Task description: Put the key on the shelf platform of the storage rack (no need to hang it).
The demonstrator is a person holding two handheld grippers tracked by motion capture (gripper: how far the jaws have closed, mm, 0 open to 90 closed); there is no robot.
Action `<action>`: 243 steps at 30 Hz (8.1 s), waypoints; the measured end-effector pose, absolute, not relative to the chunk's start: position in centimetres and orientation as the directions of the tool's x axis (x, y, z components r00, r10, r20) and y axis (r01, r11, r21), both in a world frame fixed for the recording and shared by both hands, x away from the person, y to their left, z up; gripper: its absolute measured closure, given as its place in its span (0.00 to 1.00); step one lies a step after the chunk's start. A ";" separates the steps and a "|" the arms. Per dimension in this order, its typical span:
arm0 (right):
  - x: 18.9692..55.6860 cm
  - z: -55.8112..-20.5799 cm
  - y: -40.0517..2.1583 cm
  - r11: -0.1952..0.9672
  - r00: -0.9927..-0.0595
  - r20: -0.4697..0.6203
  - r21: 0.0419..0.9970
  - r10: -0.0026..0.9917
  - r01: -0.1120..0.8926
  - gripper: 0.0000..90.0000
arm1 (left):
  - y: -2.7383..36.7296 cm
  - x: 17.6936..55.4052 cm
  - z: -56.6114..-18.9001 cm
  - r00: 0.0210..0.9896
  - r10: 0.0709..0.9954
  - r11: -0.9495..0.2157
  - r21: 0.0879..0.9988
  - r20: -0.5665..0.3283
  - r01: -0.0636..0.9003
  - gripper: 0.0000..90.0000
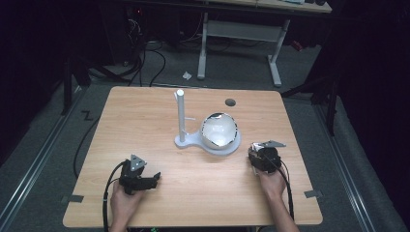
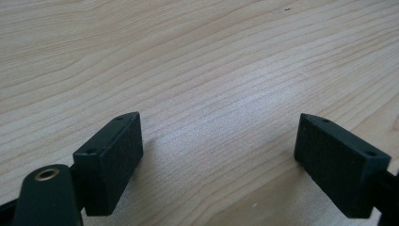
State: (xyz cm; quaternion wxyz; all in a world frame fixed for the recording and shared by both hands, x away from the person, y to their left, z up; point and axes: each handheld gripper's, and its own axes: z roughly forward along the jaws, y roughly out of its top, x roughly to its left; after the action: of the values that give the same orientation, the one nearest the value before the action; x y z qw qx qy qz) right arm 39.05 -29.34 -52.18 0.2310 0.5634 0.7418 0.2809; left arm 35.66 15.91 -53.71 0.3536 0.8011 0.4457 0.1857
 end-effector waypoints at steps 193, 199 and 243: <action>46.9 -45.4 -20.9 0.295 -0.526 0.065 0.767 0.848 0.570 0.71 | 15.9 35.7 -53.7 0.534 0.845 -0.351 0.732 -0.019 0.583 0.18; 46.4 -45.3 -21.6 0.280 -0.516 0.070 0.774 0.854 0.568 0.67 | 15.9 35.7 -53.7 0.534 0.846 -0.351 0.732 -0.019 0.583 0.18; 42.7 -42.0 -26.3 0.210 -0.474 0.101 0.803 0.875 0.557 0.58 | 15.9 35.7 -53.7 0.535 0.845 -0.353 0.732 -0.018 0.582 0.18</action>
State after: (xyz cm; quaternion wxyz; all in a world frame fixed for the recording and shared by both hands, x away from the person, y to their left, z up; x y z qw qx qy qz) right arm 42.71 -26.34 -42.05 0.1927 0.4751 0.7535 0.4115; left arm 35.68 15.91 -53.71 0.3538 0.8014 0.4452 0.1855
